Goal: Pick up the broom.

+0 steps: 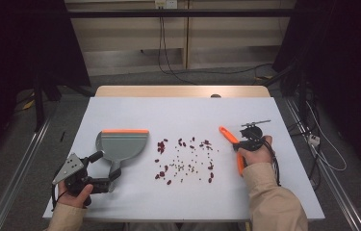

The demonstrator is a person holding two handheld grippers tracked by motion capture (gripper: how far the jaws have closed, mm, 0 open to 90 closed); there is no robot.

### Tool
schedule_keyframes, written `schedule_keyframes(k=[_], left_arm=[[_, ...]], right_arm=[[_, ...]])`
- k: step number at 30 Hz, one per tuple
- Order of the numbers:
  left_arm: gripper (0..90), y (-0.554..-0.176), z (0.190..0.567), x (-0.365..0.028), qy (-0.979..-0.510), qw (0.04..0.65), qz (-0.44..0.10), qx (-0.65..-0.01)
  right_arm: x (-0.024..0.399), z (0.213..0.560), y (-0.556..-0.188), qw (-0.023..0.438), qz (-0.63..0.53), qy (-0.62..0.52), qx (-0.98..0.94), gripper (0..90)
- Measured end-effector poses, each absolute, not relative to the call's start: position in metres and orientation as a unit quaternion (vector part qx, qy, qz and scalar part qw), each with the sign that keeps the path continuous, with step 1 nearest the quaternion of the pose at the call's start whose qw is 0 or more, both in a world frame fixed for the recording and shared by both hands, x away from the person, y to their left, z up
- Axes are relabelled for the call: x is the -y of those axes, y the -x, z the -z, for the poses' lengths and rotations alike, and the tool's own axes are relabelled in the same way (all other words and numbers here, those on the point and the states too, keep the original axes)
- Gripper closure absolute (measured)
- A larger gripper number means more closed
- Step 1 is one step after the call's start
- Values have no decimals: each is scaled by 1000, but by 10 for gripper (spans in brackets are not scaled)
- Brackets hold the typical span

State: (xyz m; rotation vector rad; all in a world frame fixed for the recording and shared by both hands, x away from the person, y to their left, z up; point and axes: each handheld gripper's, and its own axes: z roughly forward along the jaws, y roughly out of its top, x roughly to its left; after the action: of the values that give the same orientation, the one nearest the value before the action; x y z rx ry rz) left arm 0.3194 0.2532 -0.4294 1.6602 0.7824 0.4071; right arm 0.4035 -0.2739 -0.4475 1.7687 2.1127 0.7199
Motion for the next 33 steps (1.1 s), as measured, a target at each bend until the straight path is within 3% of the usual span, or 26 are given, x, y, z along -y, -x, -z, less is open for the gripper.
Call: schedule_keyframes(k=[33], left_arm=[[27,-320,428,-250,-715,587,-175,-337]], right_arm=[[277,443,-412,141,-261,-613,-732,686]])
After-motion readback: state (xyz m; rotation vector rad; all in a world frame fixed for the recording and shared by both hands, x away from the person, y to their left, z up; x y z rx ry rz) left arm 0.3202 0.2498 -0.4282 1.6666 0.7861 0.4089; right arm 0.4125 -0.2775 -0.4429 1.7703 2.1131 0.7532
